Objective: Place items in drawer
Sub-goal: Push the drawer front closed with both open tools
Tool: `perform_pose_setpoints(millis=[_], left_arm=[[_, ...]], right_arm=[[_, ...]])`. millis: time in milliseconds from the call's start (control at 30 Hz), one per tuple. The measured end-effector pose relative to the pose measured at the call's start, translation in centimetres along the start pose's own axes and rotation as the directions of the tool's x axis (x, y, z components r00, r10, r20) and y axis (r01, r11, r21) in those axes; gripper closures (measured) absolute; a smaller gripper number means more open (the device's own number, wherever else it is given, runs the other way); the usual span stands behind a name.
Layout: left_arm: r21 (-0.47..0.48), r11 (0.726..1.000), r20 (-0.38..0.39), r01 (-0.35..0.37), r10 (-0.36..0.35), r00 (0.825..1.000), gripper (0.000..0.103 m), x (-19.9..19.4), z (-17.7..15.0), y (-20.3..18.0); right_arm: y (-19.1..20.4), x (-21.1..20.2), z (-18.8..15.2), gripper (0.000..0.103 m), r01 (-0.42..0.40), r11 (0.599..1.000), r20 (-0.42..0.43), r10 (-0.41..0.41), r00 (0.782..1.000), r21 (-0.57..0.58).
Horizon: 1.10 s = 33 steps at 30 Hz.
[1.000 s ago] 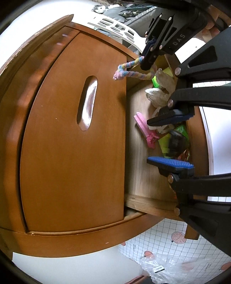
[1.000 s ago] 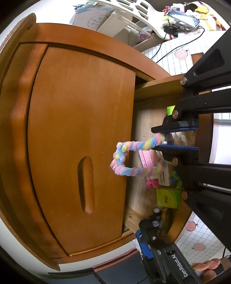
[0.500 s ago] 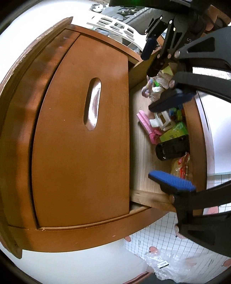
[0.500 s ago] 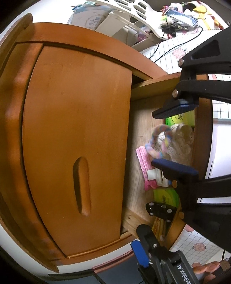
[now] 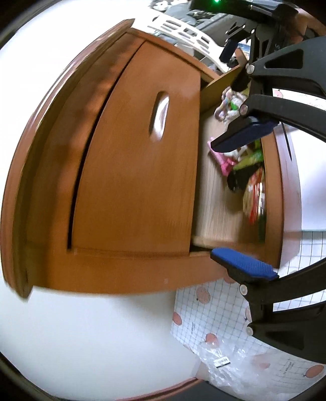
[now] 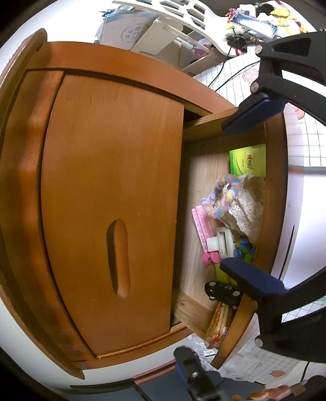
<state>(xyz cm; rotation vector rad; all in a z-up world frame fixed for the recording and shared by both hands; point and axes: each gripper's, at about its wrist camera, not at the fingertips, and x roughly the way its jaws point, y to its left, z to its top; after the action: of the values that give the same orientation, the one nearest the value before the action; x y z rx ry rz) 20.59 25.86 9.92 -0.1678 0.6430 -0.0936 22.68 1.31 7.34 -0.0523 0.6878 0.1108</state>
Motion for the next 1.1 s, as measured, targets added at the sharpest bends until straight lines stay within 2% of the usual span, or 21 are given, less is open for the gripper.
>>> perform_pose_setpoints(millis=[200, 433, 700, 867, 967, 1100], left_arm=[[-0.030, 0.998, -0.004, -0.053, 0.053, 0.999, 0.024, -0.6, -0.5, 2.4], [0.027, 0.992, -0.088, -0.120, 0.122, 0.989, 0.024, 2.0, -2.1, 2.3], [0.064, 0.988, -0.088, -0.144, 0.149, 0.985, 0.024, 3.1, -2.5, 1.3], [0.073, 0.987, -0.096, -0.142, 0.149, 0.984, 0.024, 4.2, -2.7, 1.2], [0.062, 0.988, -0.103, -0.144, 0.149, 0.983, 0.017, 4.7, -2.6, 1.2], [0.051, 0.989, -0.086, -0.139, 0.143, 0.986, 0.017, 4.4, -2.7, 1.1]], right_arm=[[-0.2, -1.0, -0.3, 0.002, -0.018, 1.000, 0.010, 0.018, 1.000, 0.014], [-0.3, -1.6, -1.8, 0.002, -0.041, 0.998, 0.012, 0.041, 0.999, 0.051], [-0.5, -2.2, -2.5, 0.002, -0.043, 0.997, 0.024, 0.041, 0.999, 0.065], [0.2, -2.7, -3.0, 0.002, -0.028, 0.999, 0.042, 0.026, 0.999, 0.033], [0.6, -2.9, -3.4, 0.002, -0.026, 1.000, 0.049, 0.025, 0.998, 0.016], [0.8, -3.2, -3.8, 0.002, -0.026, 1.000, 0.050, 0.026, 0.998, 0.011]])
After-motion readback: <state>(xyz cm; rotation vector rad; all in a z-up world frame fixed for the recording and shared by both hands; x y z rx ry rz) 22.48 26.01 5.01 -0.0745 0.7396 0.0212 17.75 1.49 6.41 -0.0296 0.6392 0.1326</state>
